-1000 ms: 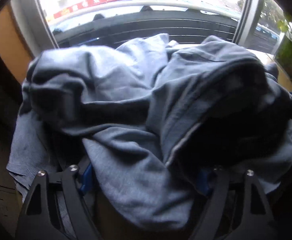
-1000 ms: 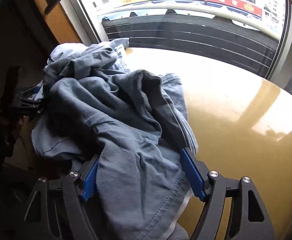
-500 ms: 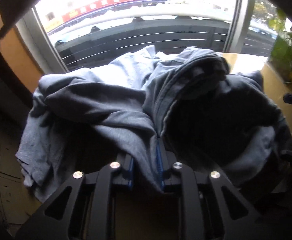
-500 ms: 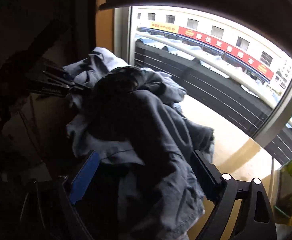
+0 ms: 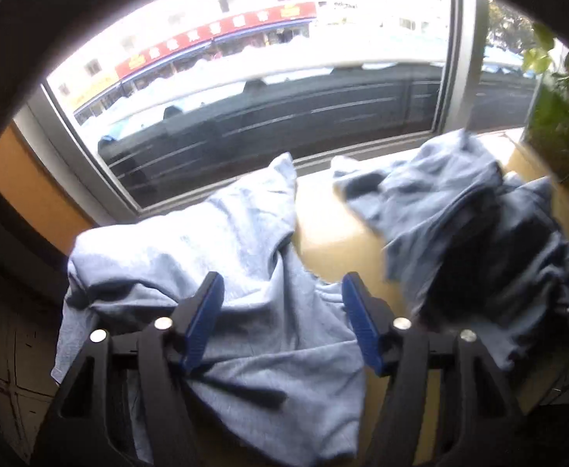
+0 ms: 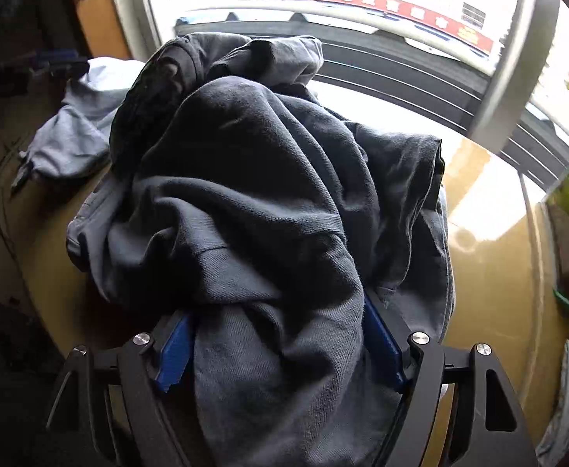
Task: Fold clothes
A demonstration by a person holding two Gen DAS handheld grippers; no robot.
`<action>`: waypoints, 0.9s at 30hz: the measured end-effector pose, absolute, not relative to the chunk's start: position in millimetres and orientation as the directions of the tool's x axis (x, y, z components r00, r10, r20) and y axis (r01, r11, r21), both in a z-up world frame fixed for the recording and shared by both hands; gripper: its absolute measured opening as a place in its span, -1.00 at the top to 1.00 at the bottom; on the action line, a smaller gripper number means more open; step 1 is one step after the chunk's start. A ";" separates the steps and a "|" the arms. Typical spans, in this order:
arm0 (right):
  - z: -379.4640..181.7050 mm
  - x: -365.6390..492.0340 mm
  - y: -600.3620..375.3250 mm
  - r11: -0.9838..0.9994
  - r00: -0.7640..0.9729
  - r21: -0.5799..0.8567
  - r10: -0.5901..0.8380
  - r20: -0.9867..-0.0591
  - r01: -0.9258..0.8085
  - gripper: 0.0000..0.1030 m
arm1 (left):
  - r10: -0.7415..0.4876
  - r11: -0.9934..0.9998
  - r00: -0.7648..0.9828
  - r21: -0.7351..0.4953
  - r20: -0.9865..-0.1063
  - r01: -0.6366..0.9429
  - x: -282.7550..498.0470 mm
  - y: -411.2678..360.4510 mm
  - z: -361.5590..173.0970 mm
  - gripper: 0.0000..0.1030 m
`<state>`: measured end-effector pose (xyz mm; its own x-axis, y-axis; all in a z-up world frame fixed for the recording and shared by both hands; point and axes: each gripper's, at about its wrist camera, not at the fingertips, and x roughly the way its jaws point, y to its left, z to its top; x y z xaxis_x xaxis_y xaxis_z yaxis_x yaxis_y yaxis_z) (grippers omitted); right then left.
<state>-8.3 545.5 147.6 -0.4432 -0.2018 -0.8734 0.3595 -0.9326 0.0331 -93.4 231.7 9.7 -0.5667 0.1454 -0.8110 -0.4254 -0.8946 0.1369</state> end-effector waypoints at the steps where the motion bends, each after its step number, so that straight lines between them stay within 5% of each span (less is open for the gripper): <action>1: 147.6 -6.7 558.1 -0.943 -0.448 0.038 -0.192 -0.873 0.332 -0.51 | 0.127 -0.903 -0.550 0.134 -0.825 -0.408 -101.5 225.3 -3.9 -0.06; 6: 145.8 7.9 583.8 -0.960 -0.467 0.032 -0.165 -0.869 0.279 -0.51 | 0.052 -0.939 -0.515 0.134 -0.855 -0.318 -120.1 173.6 -49.2 0.00; 15: 150.2 4.4 565.2 -0.958 -0.509 0.030 -0.177 -0.842 0.284 -0.62 | -0.058 -0.960 -0.523 0.192 -0.850 -0.205 -106.3 106.7 -43.7 0.01; 27: 188.3 30.7 502.9 -0.873 -0.612 -0.154 -0.190 -0.767 0.463 -0.70 | 0.240 -0.838 -0.525 0.099 -0.817 -0.537 -69.9 230.3 2.8 -0.11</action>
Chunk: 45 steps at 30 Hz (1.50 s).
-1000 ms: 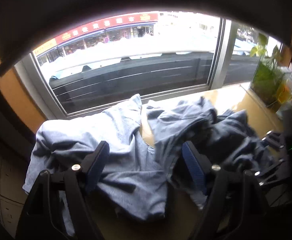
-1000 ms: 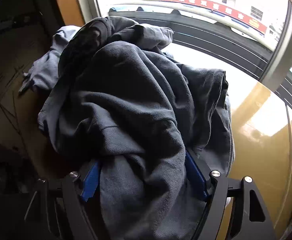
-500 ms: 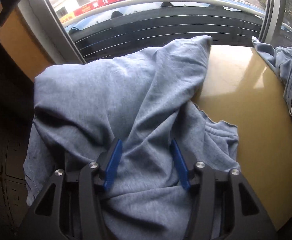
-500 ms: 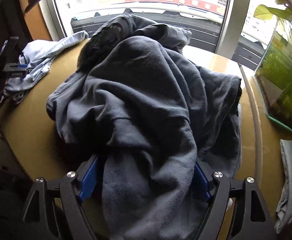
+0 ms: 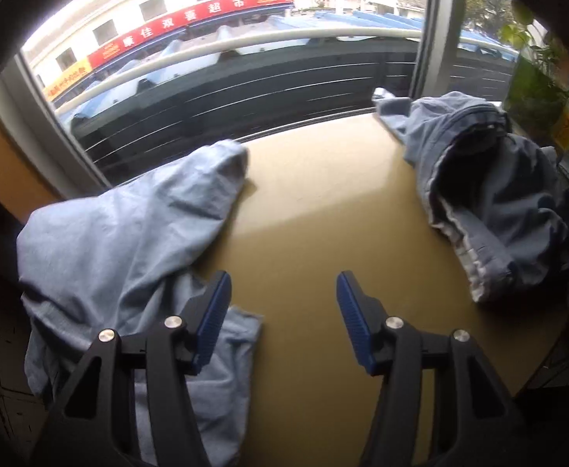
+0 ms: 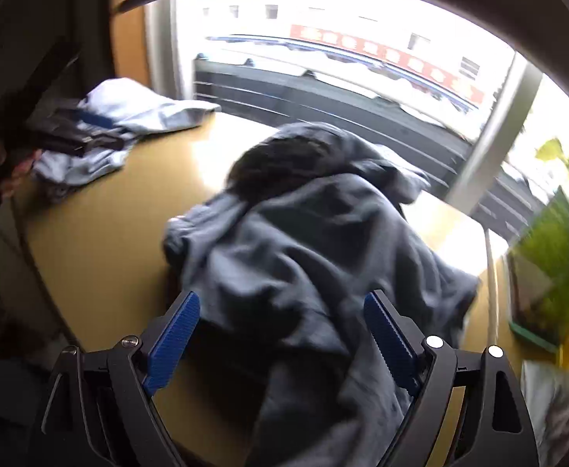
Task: Fold clothes
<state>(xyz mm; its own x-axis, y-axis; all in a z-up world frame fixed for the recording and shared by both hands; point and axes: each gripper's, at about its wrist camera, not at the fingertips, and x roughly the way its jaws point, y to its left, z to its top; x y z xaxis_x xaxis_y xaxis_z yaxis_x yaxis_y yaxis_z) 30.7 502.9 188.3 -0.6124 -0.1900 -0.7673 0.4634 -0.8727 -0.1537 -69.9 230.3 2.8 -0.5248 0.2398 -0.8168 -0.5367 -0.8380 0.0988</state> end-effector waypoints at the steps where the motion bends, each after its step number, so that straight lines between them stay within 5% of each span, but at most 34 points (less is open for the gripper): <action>1: 186.8 38.4 490.5 -0.851 -0.622 -0.207 -0.166 -0.765 0.483 -0.71 | 0.251 -0.817 -0.524 0.112 -0.814 -0.565 -74.0 246.0 3.8 -0.23; 4: 162.9 40.5 464.5 -0.767 -0.633 -0.369 -0.063 -0.771 0.526 -0.75 | 0.292 -0.746 -0.509 0.140 -0.810 -0.651 -93.9 295.7 -4.5 -0.59; 12: 138.9 33.5 467.7 -0.797 -0.590 -0.324 -0.050 -0.806 0.509 -0.77 | 0.420 -0.593 -0.434 0.122 -0.797 -0.796 -127.5 411.2 -10.7 -0.67; 13: 138.4 33.3 469.1 -0.812 -0.581 -0.302 -0.056 -0.812 0.500 -0.74 | 0.412 -0.591 -0.435 0.128 -0.801 -0.796 -130.6 419.3 -14.8 -0.50; 14: 139.1 31.3 473.0 -0.834 -0.570 -0.272 -0.061 -0.820 0.480 -0.60 | 0.405 -0.594 -0.414 0.110 -0.815 -0.797 -133.8 422.3 -21.0 0.15; 16: 141.9 28.1 482.2 -0.867 -0.570 -0.251 -0.045 -0.821 0.431 -0.12 | 0.384 -0.629 -0.354 0.039 -0.853 -0.776 -139.2 417.1 -37.0 0.91; 20: 163.2 28.1 522.6 -0.933 -0.552 -0.009 -0.204 -0.809 0.359 0.52 | 0.505 -0.710 -0.297 -0.196 -0.810 -0.676 -135.8 368.9 -27.6 0.95; 25: 205.1 49.7 568.7 -0.900 -0.588 0.291 -0.432 -0.684 0.323 0.65 | 0.723 -0.654 -0.310 -0.469 -0.617 -0.593 -98.4 289.3 29.8 0.96; 30: 275.0 84.2 571.7 -0.872 -0.652 0.247 -0.482 -0.585 0.423 0.65 | 0.810 -0.585 -0.413 -0.519 -0.417 -0.623 -37.8 240.9 104.0 0.96; 35: 349.4 127.7 555.0 -0.877 -0.728 0.061 -0.433 -0.531 0.477 0.66 | 0.830 -0.552 -0.514 -0.438 -0.215 -0.709 36.1 211.9 198.0 0.95; 38: 393.1 163.9 543.2 -0.868 -0.782 -0.075 -0.400 -0.479 0.490 0.66 | 0.771 -0.633 -0.624 -0.268 -0.129 -0.727 73.9 206.0 259.1 0.94; 42: 422.0 152.6 530.8 -0.884 -0.869 -0.251 -0.270 -0.414 0.394 0.66 | 0.636 -0.769 -0.760 -0.025 -0.134 -0.639 63.7 242.9 296.0 0.91; 45: 402.3 101.6 522.8 -0.898 -0.885 -0.314 -0.151 -0.442 0.310 0.66 | 0.488 -0.850 -0.837 0.082 -0.246 -0.520 6.2 280.8 275.2 0.87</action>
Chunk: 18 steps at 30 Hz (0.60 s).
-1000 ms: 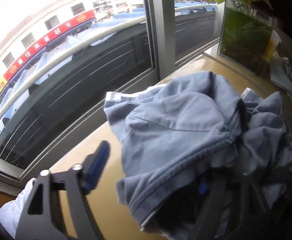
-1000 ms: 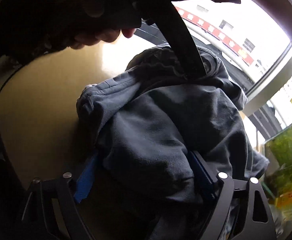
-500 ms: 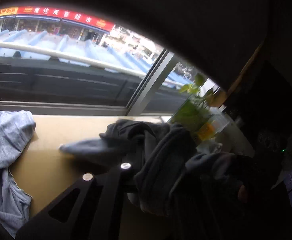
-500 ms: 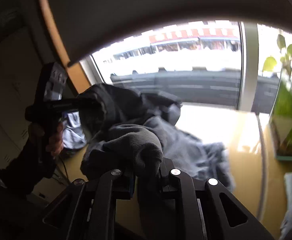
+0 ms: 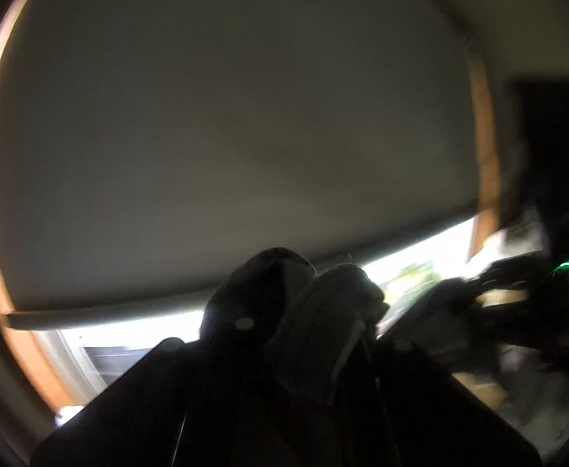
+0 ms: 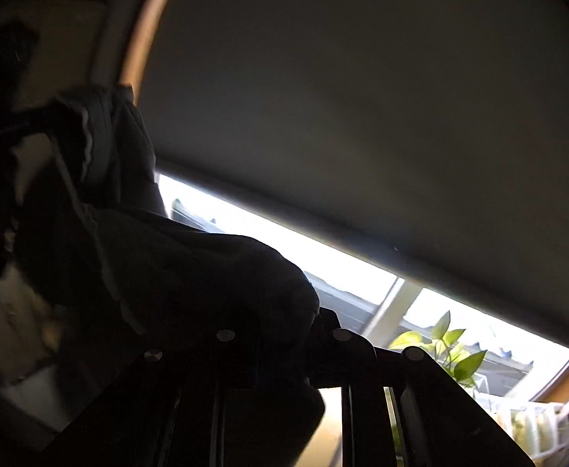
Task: Fold clothes
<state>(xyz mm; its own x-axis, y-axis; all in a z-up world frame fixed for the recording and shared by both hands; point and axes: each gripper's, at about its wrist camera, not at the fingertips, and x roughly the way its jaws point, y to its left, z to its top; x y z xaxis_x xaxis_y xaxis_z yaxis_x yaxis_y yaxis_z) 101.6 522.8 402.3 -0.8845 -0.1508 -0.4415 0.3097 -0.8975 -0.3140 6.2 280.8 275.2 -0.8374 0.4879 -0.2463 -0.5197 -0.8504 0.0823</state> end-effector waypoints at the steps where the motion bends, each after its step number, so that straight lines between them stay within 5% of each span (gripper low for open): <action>1: 385.4 78.9 520.3 -0.901 -0.875 -0.331 -0.099 -0.474 0.281 0.66 | 0.450 -0.859 -0.834 0.102 -0.319 -0.503 -18.0 290.4 256.3 0.85; 3: 343.5 37.0 522.1 -0.921 -0.820 -0.285 -0.059 -0.569 0.264 0.52 | 0.365 -0.873 -0.794 0.118 -0.486 -0.473 -64.6 302.3 210.0 0.78; 4: 318.9 21.3 523.4 -0.933 -0.778 -0.254 -0.041 -0.627 0.254 0.32 | 0.335 -0.878 -0.761 0.109 -0.555 -0.466 -79.0 300.4 185.1 0.48; 5: 295.3 11.7 523.5 -0.943 -0.734 -0.233 -0.017 -0.679 0.237 -0.03 | 0.317 -0.881 -0.725 0.093 -0.611 -0.463 -88.9 295.7 161.2 0.45; 6: 271.8 2.1 523.6 -0.952 -0.686 -0.213 0.005 -0.728 0.219 -0.04 | 0.306 -0.885 -0.697 0.077 -0.649 -0.460 -91.9 288.1 140.7 0.45; 9: 228.4 15.2 522.4 -0.964 -0.588 -0.054 -0.114 -0.800 0.260 -0.04 | 0.322 -0.881 -0.632 0.022 -0.705 -0.473 -74.3 256.5 96.8 0.17; 11: 215.1 40.3 519.6 -0.957 -0.567 0.021 -0.190 -0.801 0.291 -0.04 | 0.327 -0.879 -0.611 0.006 -0.721 -0.477 -53.7 236.0 79.7 -0.23; 14: 201.3 72.6 512.7 -0.909 -0.495 0.193 -0.368 -0.787 0.370 -0.21 | 0.274 -0.898 -0.640 0.047 -0.717 -0.437 -35.5 214.1 67.6 -0.54; 18: 189.0 72.7 502.3 -0.811 -0.390 0.340 -0.541 -0.746 0.475 -0.39 | 0.273 -0.907 -0.636 0.026 -0.722 -0.420 -48.4 206.4 58.8 -0.57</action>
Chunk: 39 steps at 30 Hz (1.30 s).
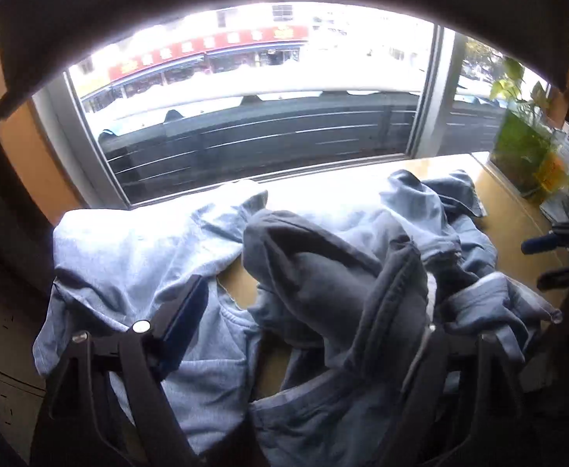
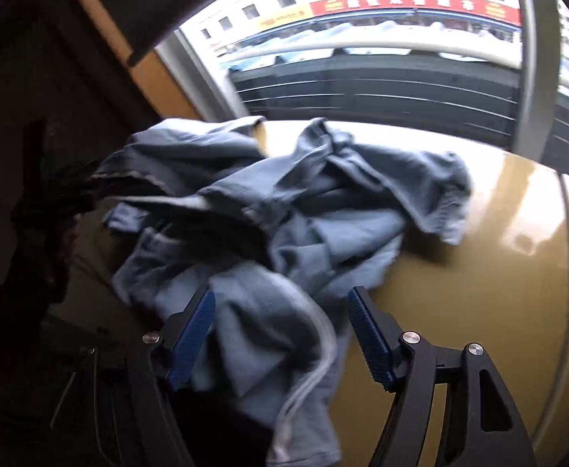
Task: Fold clothes
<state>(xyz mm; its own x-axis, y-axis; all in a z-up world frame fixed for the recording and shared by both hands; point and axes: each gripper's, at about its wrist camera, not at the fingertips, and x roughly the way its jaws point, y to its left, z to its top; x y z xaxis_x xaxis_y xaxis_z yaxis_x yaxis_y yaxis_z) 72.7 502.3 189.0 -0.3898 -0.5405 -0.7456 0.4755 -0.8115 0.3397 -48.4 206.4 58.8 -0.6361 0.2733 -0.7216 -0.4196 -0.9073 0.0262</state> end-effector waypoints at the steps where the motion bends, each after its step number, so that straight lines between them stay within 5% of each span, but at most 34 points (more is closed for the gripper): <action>1: 189.1 61.1 496.6 -0.833 -0.428 0.284 -0.501 -0.752 0.475 -0.39 | 0.290 -0.902 -0.627 0.012 -0.723 -0.431 -54.1 208.1 57.5 -0.54; 5: 181.4 11.4 466.0 -0.850 -0.494 0.067 -0.366 -0.789 0.522 -0.40 | 0.386 -0.884 -0.631 -0.076 -0.672 -0.461 -55.8 211.4 75.8 -0.48; 10: 147.5 -36.7 413.6 -0.751 -0.245 0.140 -0.377 -0.893 0.646 -0.42 | 0.520 -0.838 -0.672 -0.160 -0.527 -0.522 -49.9 217.9 131.5 -0.54; 12: 141.8 -55.6 395.5 -0.788 -0.300 0.030 -0.269 -0.915 0.615 -0.40 | 0.548 -0.819 -0.674 -0.154 -0.495 -0.553 -45.8 219.0 147.3 -0.55; 15: 168.4 -98.0 415.0 -0.848 -0.374 0.255 -0.449 -0.812 0.465 -0.37 | 0.511 -0.839 -0.713 -0.096 -0.480 -0.536 -39.2 217.6 158.5 -0.55; 18: 192.4 -132.2 450.3 -0.890 -0.511 0.353 -0.456 -0.729 0.290 -0.37 | 0.477 -0.862 -0.731 -0.096 -0.488 -0.499 -38.3 200.5 156.6 -0.65; 20: 195.1 -139.3 470.3 -0.906 -0.545 0.363 -0.422 -0.725 0.219 -0.37 | 0.467 -0.878 -0.719 -0.176 -0.515 -0.445 -46.1 176.4 151.7 -0.88; 25: 158.5 -138.5 508.1 -0.911 -0.420 0.403 -0.403 -0.813 0.094 -0.37 | 0.478 -0.868 -0.648 -0.432 -0.593 -0.246 -73.4 93.9 110.1 -0.92; 34: 120.4 -89.6 531.4 -0.983 -0.506 0.133 -0.179 -0.844 0.127 -0.43 | 0.302 -0.944 -0.411 -0.208 -0.860 -0.257 -77.4 167.4 -8.2 -0.87; 39: 106.2 -111.5 555.2 -0.985 -0.487 0.145 -0.173 -0.856 0.096 -0.64 | 0.147 -0.979 -0.365 -0.083 -0.919 -0.186 -75.7 191.9 -40.9 -0.78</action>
